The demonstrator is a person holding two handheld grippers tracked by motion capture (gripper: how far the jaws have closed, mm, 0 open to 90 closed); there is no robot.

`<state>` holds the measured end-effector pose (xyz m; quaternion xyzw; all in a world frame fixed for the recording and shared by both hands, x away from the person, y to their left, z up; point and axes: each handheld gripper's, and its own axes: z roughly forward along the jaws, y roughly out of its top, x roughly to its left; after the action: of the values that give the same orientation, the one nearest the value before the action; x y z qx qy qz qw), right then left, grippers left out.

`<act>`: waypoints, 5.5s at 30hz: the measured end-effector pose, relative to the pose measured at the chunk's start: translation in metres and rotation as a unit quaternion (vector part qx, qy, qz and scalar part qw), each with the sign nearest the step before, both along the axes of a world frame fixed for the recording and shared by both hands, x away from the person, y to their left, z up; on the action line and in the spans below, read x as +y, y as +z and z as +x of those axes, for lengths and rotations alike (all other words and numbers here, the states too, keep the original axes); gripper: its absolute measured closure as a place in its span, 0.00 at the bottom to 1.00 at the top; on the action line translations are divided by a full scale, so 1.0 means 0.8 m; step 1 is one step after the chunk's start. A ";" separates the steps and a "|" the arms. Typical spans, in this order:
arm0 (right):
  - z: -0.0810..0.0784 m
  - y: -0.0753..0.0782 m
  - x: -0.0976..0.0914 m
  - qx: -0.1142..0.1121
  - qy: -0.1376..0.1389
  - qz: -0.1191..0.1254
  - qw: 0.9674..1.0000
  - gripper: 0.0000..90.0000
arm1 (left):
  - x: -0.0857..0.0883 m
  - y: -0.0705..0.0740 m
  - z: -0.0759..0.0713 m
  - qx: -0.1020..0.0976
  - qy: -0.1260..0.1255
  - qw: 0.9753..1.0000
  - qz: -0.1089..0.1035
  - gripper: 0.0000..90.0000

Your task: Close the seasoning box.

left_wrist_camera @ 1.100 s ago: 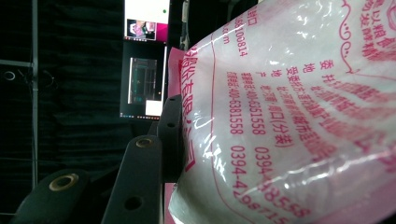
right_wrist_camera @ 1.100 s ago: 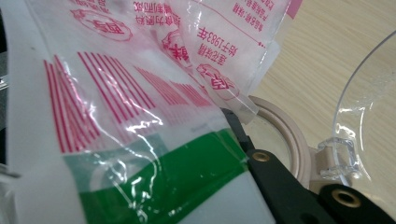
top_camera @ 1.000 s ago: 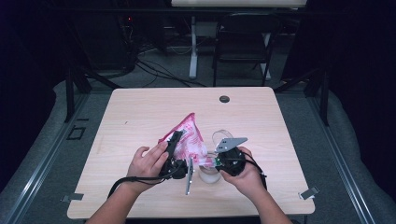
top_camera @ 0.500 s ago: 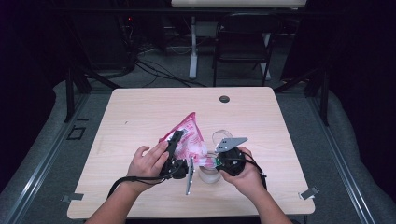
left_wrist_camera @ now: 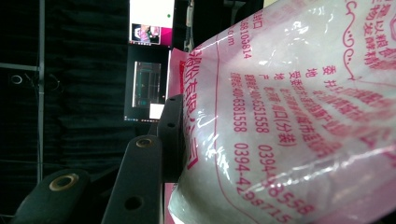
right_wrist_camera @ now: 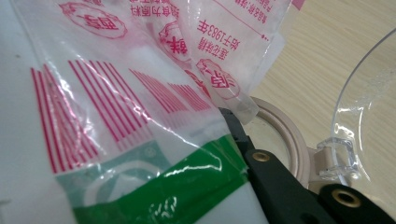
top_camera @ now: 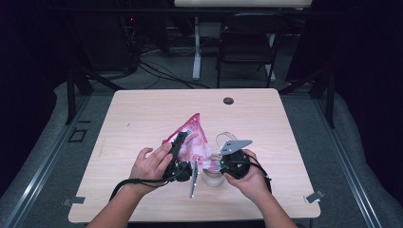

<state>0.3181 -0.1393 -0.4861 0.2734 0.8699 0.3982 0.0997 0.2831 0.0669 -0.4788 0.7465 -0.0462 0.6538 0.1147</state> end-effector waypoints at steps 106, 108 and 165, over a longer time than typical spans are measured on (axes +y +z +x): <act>-0.001 -0.007 -0.011 0.013 -0.013 -0.003 1.000 1.00 | -0.026 0.019 0.002 -0.008 -0.038 0.997 0.070 0.72; -0.001 -0.007 -0.011 0.014 -0.011 -0.002 1.000 1.00 | -0.027 0.020 0.001 -0.010 -0.039 0.996 0.074 0.72; -0.003 -0.005 -0.008 0.001 -0.013 -0.016 1.000 1.00 | -0.015 0.016 0.006 0.004 -0.023 0.998 0.066 0.73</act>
<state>0.3154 -0.1455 -0.4900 0.2834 0.8727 0.3825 0.1083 0.2880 0.0553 -0.4660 0.7538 -0.1058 0.6435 0.0804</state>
